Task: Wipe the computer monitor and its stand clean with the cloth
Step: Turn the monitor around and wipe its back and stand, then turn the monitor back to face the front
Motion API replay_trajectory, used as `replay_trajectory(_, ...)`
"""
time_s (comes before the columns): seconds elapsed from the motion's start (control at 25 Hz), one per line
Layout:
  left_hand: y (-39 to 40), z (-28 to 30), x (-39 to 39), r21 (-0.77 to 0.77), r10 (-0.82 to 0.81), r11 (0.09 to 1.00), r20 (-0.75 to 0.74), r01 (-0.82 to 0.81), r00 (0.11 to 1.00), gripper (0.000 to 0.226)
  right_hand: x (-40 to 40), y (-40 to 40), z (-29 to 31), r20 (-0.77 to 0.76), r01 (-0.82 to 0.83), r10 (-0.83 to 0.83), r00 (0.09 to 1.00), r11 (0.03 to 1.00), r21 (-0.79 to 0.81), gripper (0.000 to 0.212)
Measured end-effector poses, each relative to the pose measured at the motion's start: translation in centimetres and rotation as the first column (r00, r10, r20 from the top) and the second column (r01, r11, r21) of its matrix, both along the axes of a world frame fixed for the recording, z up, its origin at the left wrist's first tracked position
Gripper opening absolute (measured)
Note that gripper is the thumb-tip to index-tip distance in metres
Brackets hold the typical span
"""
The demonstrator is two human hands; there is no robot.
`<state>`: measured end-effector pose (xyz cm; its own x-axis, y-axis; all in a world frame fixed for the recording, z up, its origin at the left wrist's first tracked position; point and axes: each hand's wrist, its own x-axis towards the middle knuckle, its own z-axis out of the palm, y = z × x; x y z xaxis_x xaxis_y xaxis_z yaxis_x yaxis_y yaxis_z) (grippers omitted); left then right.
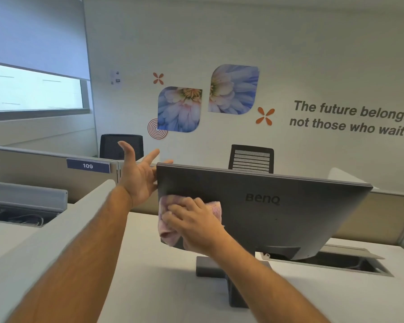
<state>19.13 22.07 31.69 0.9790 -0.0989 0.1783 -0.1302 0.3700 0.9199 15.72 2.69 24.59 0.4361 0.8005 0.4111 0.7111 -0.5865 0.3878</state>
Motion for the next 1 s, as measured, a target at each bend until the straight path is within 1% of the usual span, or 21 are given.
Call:
replay_trajectory(0.08, -0.3, 0.3, -0.4, 0.05, 0.043, 0.998, 0.003, -0.043, 0.999, 0.104, -0.8, -1.2, -1.6, -0.15, 0.085, -0.087, 0.985, 0.996, -0.016, 0.057)
replay_trajectory(0.12, -0.5, 0.5, -0.6, 0.081, 0.067, 0.994, 0.011, -0.067, 0.998, 0.099, -1.1, -1.9, -2.4, -0.248, 0.121, -0.115, 0.962, 0.993, 0.012, 0.056)
replay_trajectory(0.16, -0.8, 0.7, -0.8, 0.136, 0.103, 0.985, 0.026, -0.106, 0.994, 0.093, -1.4, -2.8, -3.3, -0.373, 0.168, -0.125, 0.92, 0.982, 0.086, 0.054)
replay_trajectory(0.2, -1.2, 1.1, -1.1, 0.222, 0.154, 0.961, 0.056, -0.163, 0.986, 0.087, -1.7, -3.9, -4.2, -0.514, 0.238, -0.112, 0.85, 0.953, 0.186, 0.051)
replay_trajectory(0.24, -1.7, 1.4, -1.2, 0.337, 0.216, 0.91, 0.11, -0.241, 0.97, 0.084, -2.2, -4.9, -5.0, -0.645, 0.319, -0.061, 0.762, 0.902, 0.292, 0.045)
replay_trajectory(0.28, -2.2, 1.6, -1.3, 0.466, 0.279, 0.817, 0.198, -0.341, 0.94, 0.084, -2.7, -6.1, -5.8, -0.74, 0.409, 0.006, 0.672, 0.831, 0.378, 0.036)
replay_trajectory(0.32, -2.9, 1.9, -1.4, 0.586, 0.325, 0.674, 0.312, -0.45, 0.893, 0.087, -3.5, -7.3, -6.5, -0.797, 0.499, 0.068, 0.599, 0.747, 0.439, 0.026)
replay_trajectory(0.36, -3.5, 2.2, -1.6, 0.675, 0.335, 0.494, 0.435, -0.549, 0.836, 0.09, -4.2, -8.5, -7.1, -0.843, 0.591, 0.12, 0.525, 0.661, 0.462, 0.022)
replay_trajectory(0.4, -4.2, 2.3, -1.6, 0.725, 0.3, 0.31, 0.54, -0.616, 0.786, 0.091, -5.0, -9.8, -7.4, -0.873, 0.665, 0.162, 0.459, 0.589, 0.459, 0.023)
replay_trajectory(0.44, -5.2, 2.4, -1.7, 0.744, 0.235, 0.155, 0.611, -0.65, 0.756, 0.09, -5.9, -11.2, -7.8, -0.891, 0.713, 0.184, 0.415, 0.543, 0.444, 0.027)
replay_trajectory(0.48, -6.2, 2.5, -1.8, 0.756, 0.158, 0.047, 0.639, -0.652, 0.753, 0.089, -7.0, -12.6, -8.0, -0.904, 0.735, 0.185, 0.386, 0.53, 0.423, 0.028)
replay_trajectory(0.52, -7.5, 2.5, -2.0, 0.771, 0.085, -0.024, 0.636, -0.637, 0.767, 0.089, -8.2, -14.1, -8.5, -0.918, 0.743, 0.177, 0.355, 0.542, 0.392, 0.025)
replay_trajectory(0.6, -10.0, 2.1, -2.6, 0.786, -0.01, -0.089, 0.613, -0.612, 0.79, 0.091, -11.3, -16.3, -10.0, -0.944, 0.705, 0.127, 0.305, 0.636, 0.313, 0.013)
replay_trajectory(0.64, -11.1, 1.8, -2.7, 0.782, -0.036, -0.101, 0.615, -0.615, 0.788, 0.092, -13.0, -17.2, -11.0, -0.941, 0.643, 0.06, 0.333, 0.716, 0.273, 0.015)
replay_trajectory(0.72, -12.9, 1.5, -2.9, 0.765, -0.053, -0.112, 0.633, -0.634, 0.772, 0.091, -15.8, -18.5, -13.6, -0.841, 0.418, -0.095, 0.533, 0.893, 0.164, 0.032)
replay_trajectory(0.76, -13.5, 1.3, -2.8, 0.758, -0.049, -0.116, 0.641, -0.642, 0.766, 0.09, -16.8, -19.0, -14.9, -0.784, 0.287, -0.122, 0.609, 0.955, 0.073, 0.041)
replay_trajectory(0.8, -13.8, 1.3, -2.7, 0.756, -0.043, -0.121, 0.643, -0.643, 0.764, 0.091, -17.9, -19.3, -16.1, -0.749, 0.177, -0.125, 0.651, 0.984, -0.01, 0.045)
replay_trajectory(0.84, -14.1, 1.3, -2.7, 0.759, -0.036, -0.127, 0.639, -0.638, 0.768, 0.092, -18.8, -19.4, -17.3, -0.737, 0.103, -0.136, 0.663, 0.991, -0.089, 0.042)
replay_trajectory(0.88, -14.2, 1.3, -2.7, 0.76, -0.032, -0.133, 0.638, -0.636, 0.769, 0.093, -19.5, -19.5, -18.3, -0.724, 0.056, -0.123, 0.678, 0.992, -0.117, 0.037)
replay_trajectory(0.92, -14.2, 1.2, -2.6, 0.76, -0.029, -0.14, 0.638, -0.635, 0.769, 0.093, -20.4, -19.5, -19.6, -0.681, 0.052, -0.111, 0.724, 0.993, -0.107, 0.032)
replay_trajectory(1.0, -14.1, 1.1, -2.6, 0.761, -0.028, -0.143, 0.636, -0.633, 0.771, 0.094, -21.4, -19.8, -22.1, -0.638, 0.166, -0.199, 0.744, 0.98, -0.113, 0.034)
